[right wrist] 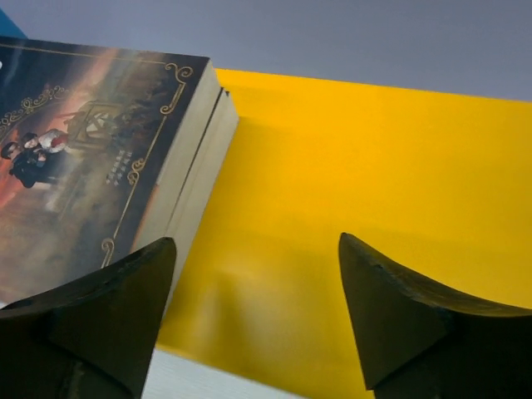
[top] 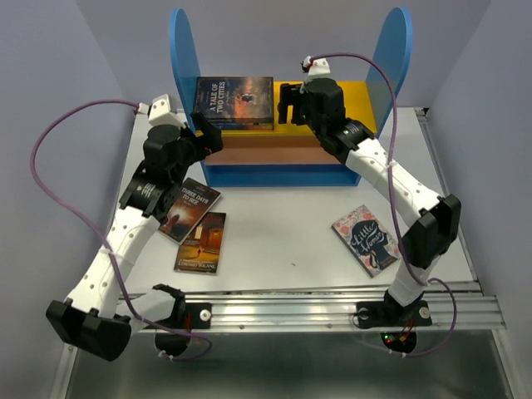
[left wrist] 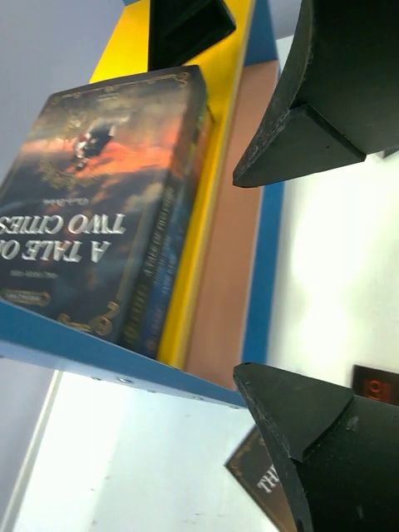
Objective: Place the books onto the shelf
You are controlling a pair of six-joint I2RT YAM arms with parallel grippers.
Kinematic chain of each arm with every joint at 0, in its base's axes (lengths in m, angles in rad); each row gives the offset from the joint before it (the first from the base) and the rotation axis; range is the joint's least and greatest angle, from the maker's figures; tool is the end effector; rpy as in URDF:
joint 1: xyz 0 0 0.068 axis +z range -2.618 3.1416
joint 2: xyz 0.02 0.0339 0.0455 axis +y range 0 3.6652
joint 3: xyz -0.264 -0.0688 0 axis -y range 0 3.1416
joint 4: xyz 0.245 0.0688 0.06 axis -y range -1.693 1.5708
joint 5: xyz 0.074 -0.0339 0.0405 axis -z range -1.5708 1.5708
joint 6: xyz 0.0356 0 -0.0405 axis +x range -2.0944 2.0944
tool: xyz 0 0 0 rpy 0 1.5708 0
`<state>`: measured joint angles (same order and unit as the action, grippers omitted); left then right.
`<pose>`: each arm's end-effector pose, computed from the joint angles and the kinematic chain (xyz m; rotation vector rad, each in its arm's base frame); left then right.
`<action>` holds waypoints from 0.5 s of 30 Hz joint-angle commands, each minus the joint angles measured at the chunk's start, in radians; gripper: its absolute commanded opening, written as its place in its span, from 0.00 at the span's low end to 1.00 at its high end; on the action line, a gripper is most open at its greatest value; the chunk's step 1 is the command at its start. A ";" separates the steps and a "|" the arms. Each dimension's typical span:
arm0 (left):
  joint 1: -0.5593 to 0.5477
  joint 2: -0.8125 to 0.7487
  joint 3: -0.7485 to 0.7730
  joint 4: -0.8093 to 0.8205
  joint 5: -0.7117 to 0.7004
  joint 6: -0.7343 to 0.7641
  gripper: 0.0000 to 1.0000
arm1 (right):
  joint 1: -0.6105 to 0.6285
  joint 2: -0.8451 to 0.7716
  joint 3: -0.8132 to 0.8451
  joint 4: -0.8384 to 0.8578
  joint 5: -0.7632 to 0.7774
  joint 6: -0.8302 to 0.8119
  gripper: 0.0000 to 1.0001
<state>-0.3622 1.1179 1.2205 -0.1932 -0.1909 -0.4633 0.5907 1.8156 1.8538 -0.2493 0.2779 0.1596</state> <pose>0.2367 -0.0825 0.4258 -0.2308 1.6649 -0.4666 0.3645 0.2327 0.4163 -0.1833 1.7737 0.2943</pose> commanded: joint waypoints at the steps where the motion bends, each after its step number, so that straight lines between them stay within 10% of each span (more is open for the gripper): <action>1: 0.003 -0.093 -0.055 -0.047 -0.019 -0.050 0.99 | 0.011 -0.204 -0.153 0.058 0.178 0.076 0.91; 15: 0.000 -0.217 -0.452 0.064 0.254 -0.178 0.99 | -0.029 -0.578 -0.781 -0.206 0.236 0.437 1.00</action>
<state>-0.3588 0.9260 0.8291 -0.2356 -0.0937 -0.6022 0.5945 1.2484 1.1786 -0.3252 0.4877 0.4374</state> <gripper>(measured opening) 0.989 0.995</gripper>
